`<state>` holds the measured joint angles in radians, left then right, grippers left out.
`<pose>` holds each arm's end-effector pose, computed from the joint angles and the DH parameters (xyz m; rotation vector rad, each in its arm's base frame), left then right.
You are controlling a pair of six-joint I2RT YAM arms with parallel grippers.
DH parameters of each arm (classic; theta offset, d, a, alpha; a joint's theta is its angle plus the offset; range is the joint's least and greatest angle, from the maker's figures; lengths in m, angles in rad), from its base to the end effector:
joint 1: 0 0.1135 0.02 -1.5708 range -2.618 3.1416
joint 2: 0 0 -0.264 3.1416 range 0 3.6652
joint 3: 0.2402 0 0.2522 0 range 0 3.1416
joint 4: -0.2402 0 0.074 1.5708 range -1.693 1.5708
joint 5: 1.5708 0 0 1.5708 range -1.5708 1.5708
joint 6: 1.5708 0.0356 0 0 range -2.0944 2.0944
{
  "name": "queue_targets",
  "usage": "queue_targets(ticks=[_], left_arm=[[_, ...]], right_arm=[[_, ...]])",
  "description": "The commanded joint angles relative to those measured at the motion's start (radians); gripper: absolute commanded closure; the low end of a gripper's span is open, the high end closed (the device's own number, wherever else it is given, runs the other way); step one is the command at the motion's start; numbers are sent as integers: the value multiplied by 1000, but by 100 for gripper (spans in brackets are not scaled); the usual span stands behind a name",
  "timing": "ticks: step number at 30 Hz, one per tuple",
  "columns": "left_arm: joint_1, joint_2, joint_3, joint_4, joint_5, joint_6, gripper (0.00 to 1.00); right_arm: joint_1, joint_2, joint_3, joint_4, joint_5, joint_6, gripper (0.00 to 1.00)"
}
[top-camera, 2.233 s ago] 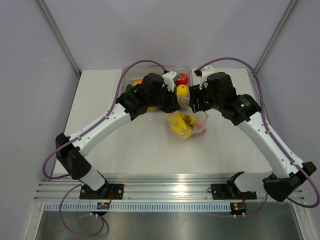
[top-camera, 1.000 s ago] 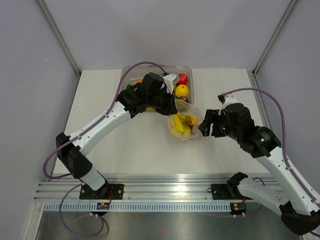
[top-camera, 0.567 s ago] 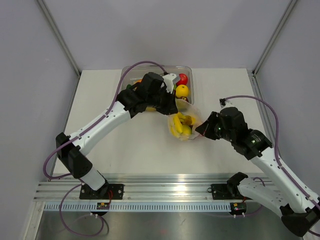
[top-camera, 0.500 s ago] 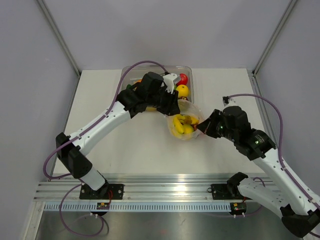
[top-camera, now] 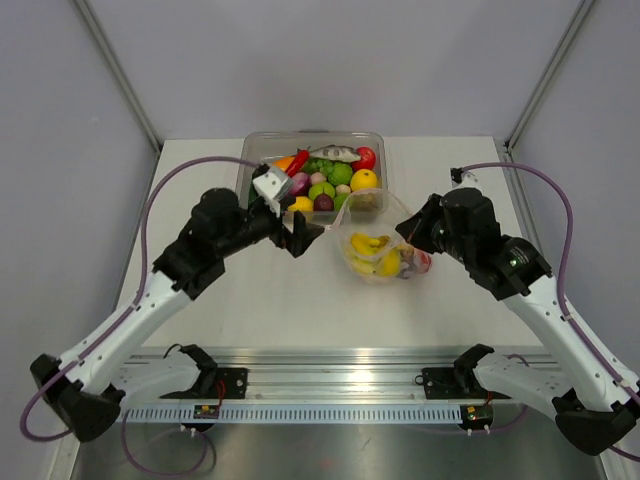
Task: Place the food in the zip-top bag and seal the zipper
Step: Adjust the zipper food storage bag at the center of the board.
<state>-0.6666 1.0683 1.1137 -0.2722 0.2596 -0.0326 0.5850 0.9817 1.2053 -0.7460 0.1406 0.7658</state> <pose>0.1833 -0.1559 0.3915 0.7553 1.6892 -0.7272 0.1641 0.1027 0.3913 0.2822 2.1402 0.6611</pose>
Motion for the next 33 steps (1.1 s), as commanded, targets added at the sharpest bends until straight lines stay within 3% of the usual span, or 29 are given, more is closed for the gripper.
queue_targets(ticks=[1, 6, 7, 13, 20, 24, 33], left_arm=[[9, -123, -200, 277, -1, 115, 1], [9, -271, -582, 779, 116, 269, 13], [12, -274, -636, 807, 144, 270, 13], [24, -140, -606, 789, 173, 238, 13], [80, 28, -577, 987, 311, 188, 11], [122, 155, -551, 1173, 487, 117, 14], [127, 277, -540, 1422, 572, 37, 20]], right_arm=[[-7, -6, 17, 33, 28, -23, 100], [-11, -15, 7, 40, 17, -31, 100], [-11, -17, 4, 39, 17, -34, 100], [-13, -31, -9, 43, 5, -39, 100], [-14, -46, -13, 30, 2, -45, 100], [-14, -54, -10, 22, 5, -49, 100], [-16, -52, -6, 13, 1, -56, 100]])
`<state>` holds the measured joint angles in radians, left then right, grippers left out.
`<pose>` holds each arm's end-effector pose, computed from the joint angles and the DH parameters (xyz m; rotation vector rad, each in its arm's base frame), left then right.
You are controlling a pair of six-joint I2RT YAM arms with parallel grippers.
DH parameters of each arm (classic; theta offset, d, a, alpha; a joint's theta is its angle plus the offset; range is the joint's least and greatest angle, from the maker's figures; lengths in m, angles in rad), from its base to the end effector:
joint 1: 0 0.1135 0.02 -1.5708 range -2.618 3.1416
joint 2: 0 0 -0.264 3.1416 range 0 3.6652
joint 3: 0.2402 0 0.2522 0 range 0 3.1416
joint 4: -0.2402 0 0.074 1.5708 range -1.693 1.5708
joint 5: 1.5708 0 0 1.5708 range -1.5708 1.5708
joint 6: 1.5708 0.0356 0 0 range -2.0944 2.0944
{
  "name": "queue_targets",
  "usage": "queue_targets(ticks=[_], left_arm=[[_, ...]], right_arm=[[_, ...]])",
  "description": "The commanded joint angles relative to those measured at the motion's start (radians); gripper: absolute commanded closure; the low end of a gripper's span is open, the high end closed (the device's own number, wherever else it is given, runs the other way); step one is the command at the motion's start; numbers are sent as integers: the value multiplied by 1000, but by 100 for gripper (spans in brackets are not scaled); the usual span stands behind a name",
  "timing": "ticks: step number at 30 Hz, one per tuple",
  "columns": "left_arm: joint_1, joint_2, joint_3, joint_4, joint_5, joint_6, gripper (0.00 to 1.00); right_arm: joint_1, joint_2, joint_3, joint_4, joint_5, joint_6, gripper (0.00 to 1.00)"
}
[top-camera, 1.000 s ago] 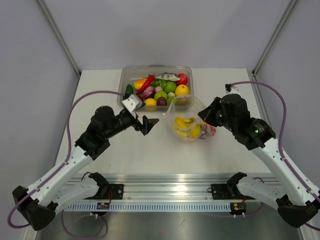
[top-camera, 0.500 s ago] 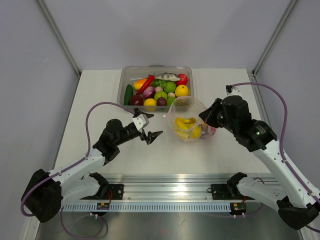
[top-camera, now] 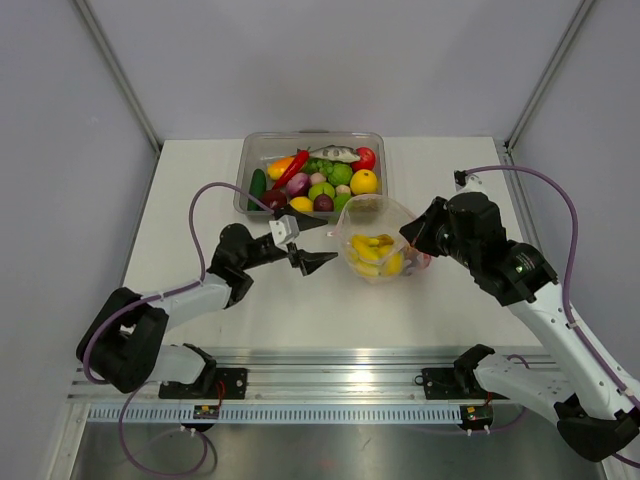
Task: Place the food in the zip-top bag and seal the zipper
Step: Adjust the zipper food storage bag at the center of the board.
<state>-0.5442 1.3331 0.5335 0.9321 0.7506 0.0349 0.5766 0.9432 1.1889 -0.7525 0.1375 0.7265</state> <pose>0.2191 -0.1610 0.2495 1.0115 1.1712 -0.9441 0.1565 0.0960 0.3919 0.2464 2.1246 0.6458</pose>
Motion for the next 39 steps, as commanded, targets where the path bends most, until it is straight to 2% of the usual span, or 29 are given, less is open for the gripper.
queue_targets(ticks=[1, 4, 10, 17, 20, 23, 24, 25, 28, 34, 36, 37, 39], left_arm=[[4, 12, 37, 240, 84, -64, 20], [4, 11, 28, 281, 107, -92, 21], [4, 41, 62, 255, 154, -119, 24], [3, 64, 57, 274, 158, -130, 30], [3, 64, 59, 258, 150, -124, 37], [3, 55, 60, 240, 136, -124, 54], [1, 51, 63, 228, 127, -121, 66], [3, 41, 74, 211, 125, -109, 72], [3, 22, 88, 126, 124, -83, 85], [3, -83, 121, 1, 83, -52, 86], [3, -119, 163, -106, 75, -41, 85], [3, -130, 177, -187, 78, 11, 85], [4, -153, 209, -252, 67, 37, 85]], right_arm=[[-7, -14, 12, 19, 5, -16, 100], [-7, -11, 12, 22, -1, -16, 100], [-7, 6, 6, 42, -15, -12, 100], [-7, 9, 11, 41, -15, -10, 100], [-7, 11, 12, 38, -10, -10, 100], [-9, 12, 11, 38, -7, -10, 100], [-9, 12, 12, 36, -7, -10, 100], [-9, 12, 12, 38, -7, -10, 100], [-9, 14, 15, 35, -6, -10, 100], [-18, 19, 38, 10, 30, -32, 100], [-23, 20, 66, -4, 45, -55, 99], [-30, 20, 77, -20, 69, -71, 99], [-38, 22, 109, -34, 83, -93, 98]])
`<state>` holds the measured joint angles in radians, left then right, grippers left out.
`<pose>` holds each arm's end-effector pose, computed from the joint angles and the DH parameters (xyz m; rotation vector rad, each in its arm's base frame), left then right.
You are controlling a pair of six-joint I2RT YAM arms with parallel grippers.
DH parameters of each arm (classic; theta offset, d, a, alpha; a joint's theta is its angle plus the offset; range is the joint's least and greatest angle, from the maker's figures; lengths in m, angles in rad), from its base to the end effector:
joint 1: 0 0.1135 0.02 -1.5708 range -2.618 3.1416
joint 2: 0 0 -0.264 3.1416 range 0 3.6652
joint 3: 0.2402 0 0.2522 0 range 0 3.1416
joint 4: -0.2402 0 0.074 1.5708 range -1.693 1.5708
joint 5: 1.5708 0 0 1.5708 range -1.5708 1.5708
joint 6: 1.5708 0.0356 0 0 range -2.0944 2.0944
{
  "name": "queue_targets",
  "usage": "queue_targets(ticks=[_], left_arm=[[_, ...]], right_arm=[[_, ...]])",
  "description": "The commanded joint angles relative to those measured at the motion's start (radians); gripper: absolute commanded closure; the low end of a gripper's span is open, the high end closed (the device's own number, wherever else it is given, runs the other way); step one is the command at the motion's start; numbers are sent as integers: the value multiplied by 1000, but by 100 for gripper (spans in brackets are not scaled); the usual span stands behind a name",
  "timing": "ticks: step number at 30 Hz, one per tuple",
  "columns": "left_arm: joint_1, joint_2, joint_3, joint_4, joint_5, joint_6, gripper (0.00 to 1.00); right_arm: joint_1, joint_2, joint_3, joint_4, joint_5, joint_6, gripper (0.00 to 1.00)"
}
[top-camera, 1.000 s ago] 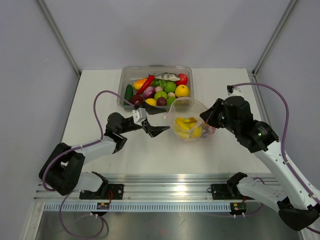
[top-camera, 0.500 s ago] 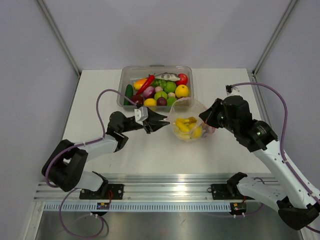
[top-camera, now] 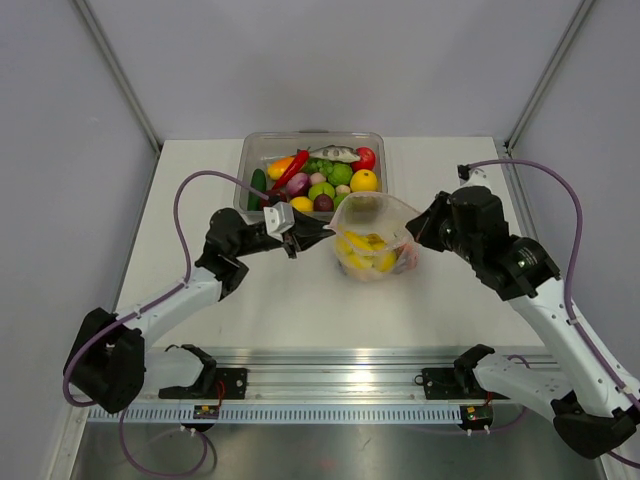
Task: Place the food in the zip-top bag and seal the zipper
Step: Adjust the zipper food storage bag at the center of the board.
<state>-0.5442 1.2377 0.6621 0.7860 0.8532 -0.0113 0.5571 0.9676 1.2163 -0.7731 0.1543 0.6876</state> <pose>0.2146 -0.1612 0.3003 1.0649 1.0800 -1.0262 0.1620 0.0944 0.3947 0.2349 2.1307 0.5856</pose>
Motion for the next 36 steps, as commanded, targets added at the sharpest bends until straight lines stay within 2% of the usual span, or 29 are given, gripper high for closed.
queue_targets(ticks=[1, 2, 3, 4, 7, 12, 15, 18, 21, 22, 24, 30, 36], left_arm=[[4, -61, 86, -128, -37, 105, 85], [4, -63, 88, -145, -39, 112, 88], [4, -60, 90, -145, -33, 117, 96], [4, -50, 97, -154, -26, 122, 100], [4, -32, 142, -207, -5, 120, 100], [4, -24, 186, -238, -9, 129, 100], [4, -20, 235, -287, -22, 134, 100], [4, -23, 289, -361, -57, 134, 100], [9, 9, 382, -503, -94, 96, 100], [9, 17, 408, -574, -86, 118, 100], [10, 31, 438, -597, -76, 113, 100], [10, 20, 416, -513, -49, 71, 100], [12, 26, 426, -543, 21, 97, 100]], right_arm=[[-20, -3, 91, -26, 76, -65, 97], [-22, 5, 100, -32, 73, -94, 96], [-23, 13, 123, -41, 65, -112, 92], [-23, 34, 136, -64, 47, -152, 86], [-23, 62, 183, -109, -17, -271, 76], [-23, 42, 259, -123, -133, -492, 45], [-23, 89, 381, -199, -189, -617, 40], [-23, 172, 515, -304, -217, -713, 39], [-19, 258, 636, -420, -245, -795, 40], [-5, 282, 652, -419, -199, -810, 40], [18, 296, 672, -391, -226, -838, 40], [73, 326, 594, -225, -223, -941, 41], [79, 419, 580, -164, -180, -1019, 39]])
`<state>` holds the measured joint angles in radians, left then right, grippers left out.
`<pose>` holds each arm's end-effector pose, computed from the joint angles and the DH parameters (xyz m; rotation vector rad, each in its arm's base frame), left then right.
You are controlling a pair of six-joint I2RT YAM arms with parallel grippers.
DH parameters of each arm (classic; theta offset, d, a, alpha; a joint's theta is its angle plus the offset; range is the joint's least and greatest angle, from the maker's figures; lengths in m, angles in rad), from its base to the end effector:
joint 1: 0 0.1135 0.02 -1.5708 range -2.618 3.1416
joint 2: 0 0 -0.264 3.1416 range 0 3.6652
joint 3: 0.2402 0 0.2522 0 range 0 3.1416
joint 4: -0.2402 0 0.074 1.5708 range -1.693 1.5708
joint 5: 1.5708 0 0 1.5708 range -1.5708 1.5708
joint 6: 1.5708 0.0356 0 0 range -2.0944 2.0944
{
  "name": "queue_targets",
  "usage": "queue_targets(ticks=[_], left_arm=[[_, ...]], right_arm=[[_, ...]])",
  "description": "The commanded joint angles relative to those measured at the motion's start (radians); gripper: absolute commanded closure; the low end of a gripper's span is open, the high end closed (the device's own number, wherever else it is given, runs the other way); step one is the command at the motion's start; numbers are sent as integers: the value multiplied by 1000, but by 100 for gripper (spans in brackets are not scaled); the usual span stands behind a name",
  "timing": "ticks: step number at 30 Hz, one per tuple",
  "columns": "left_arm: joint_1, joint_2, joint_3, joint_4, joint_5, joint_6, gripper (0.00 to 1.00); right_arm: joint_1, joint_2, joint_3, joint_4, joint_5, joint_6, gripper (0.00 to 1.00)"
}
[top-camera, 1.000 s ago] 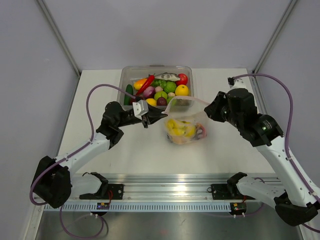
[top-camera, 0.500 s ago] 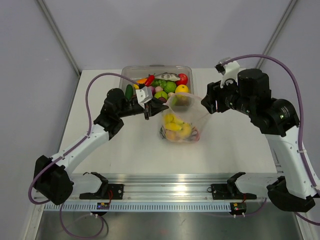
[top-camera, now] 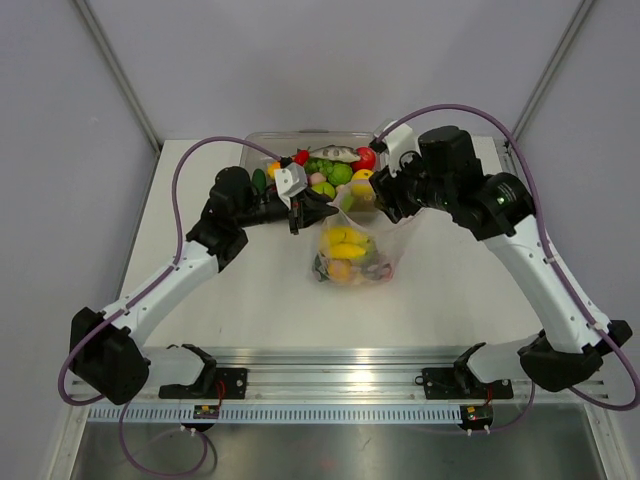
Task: Place the food in the zip-top bag and seal the zipper
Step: Adjust the zipper food storage bag at the center of the board.
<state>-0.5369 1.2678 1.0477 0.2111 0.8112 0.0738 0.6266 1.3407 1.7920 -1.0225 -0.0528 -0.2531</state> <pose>0.2376 -0.1715 0.3697 1.0845 1.2676 -0.9907 0.1983 0.1459 0.4721 -0.9450 1.9352 0.2742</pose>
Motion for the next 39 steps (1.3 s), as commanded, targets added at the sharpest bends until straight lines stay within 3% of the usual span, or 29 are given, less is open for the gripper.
queue_targets(ticks=[1, 5, 11, 15, 16, 19, 20, 21, 24, 34, 39], left_arm=[[5, -5, 46, 15, 77, 27, 100], [12, -12, 81, -73, 147, 87, 100], [23, 22, 143, -162, 223, 103, 100], [25, 24, 129, -103, 273, 70, 100], [23, 24, 118, -89, 284, 61, 100], [25, 27, 106, -81, 286, 60, 100], [25, 31, 106, -82, 292, 67, 81], [25, 33, 106, -113, 298, 90, 48], [25, 25, 103, -185, 289, 118, 32], [34, -140, -67, -184, 97, 142, 32], [37, -145, -97, -168, 106, 113, 33]], right_arm=[[10, 54, 6, 93, 30, -83, 39], [12, 77, 3, 134, 42, -106, 38], [16, 153, 47, 67, 30, -144, 39], [21, 144, 7, 125, 30, -109, 58], [21, 141, -3, 130, 25, -106, 68], [21, 107, -31, 153, 4, -84, 87], [21, 95, -64, 180, 1, -74, 98], [21, 66, -84, 196, -2, -55, 100], [19, 20, -157, 245, -18, -32, 100], [19, -40, -241, 303, -47, 18, 100], [19, -44, -244, 300, -53, 34, 100]])
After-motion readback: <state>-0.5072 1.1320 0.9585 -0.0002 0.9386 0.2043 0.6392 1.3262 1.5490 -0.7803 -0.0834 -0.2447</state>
